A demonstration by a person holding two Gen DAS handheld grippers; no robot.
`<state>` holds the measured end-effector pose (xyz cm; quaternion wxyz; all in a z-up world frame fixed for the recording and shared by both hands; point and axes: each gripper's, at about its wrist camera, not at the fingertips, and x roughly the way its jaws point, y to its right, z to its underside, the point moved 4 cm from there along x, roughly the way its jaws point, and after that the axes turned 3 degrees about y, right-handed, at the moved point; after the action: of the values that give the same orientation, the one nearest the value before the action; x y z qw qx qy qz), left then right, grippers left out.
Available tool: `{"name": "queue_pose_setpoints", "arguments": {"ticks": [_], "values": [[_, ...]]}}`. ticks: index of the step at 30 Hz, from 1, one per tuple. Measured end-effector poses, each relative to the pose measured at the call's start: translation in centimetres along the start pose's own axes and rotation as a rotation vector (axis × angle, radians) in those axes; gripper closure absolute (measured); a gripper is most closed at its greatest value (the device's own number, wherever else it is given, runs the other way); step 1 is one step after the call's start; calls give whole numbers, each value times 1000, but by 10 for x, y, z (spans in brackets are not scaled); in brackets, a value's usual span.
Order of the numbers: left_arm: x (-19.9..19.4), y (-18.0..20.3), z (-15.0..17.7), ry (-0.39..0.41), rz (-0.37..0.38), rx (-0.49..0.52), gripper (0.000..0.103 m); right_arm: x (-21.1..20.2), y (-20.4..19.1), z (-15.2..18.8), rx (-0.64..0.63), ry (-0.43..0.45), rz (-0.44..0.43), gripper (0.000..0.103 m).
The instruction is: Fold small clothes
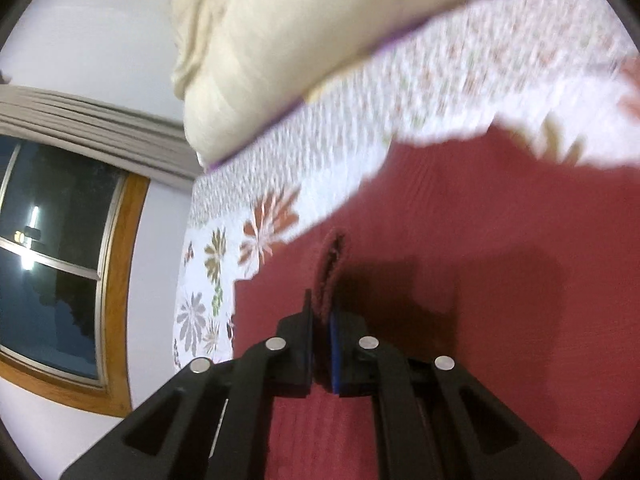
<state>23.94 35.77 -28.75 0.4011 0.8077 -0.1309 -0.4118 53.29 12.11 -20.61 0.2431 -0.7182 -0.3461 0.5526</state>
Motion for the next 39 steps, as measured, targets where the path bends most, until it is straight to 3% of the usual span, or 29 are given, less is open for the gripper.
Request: {"name": "queue_pose_setpoints", "arguments": {"ticks": [7, 13, 20, 29, 31, 35, 39], "values": [[2, 4, -1, -5, 2, -24, 33, -84, 26, -21, 19, 127, 57, 97], [7, 24, -20, -8, -4, 23, 33, -121, 91, -12, 95, 146, 108, 97], [16, 43, -62, 9, 8, 51, 33, -124, 155, 10, 190, 137, 129, 97], [50, 64, -93, -21, 15, 111, 33, -115, 192, 23, 228, 99, 154, 97], [59, 66, -100, -35, 13, 122, 33, -111, 200, 26, 218, 61, 214, 89], [77, 64, -137, -42, 10, 110, 32, -154, 215, 17, 246, 192, 287, 86], [95, 57, -188, -30, 60, 45, 31, -169, 206, 11, 245, 223, 181, 85]]}}
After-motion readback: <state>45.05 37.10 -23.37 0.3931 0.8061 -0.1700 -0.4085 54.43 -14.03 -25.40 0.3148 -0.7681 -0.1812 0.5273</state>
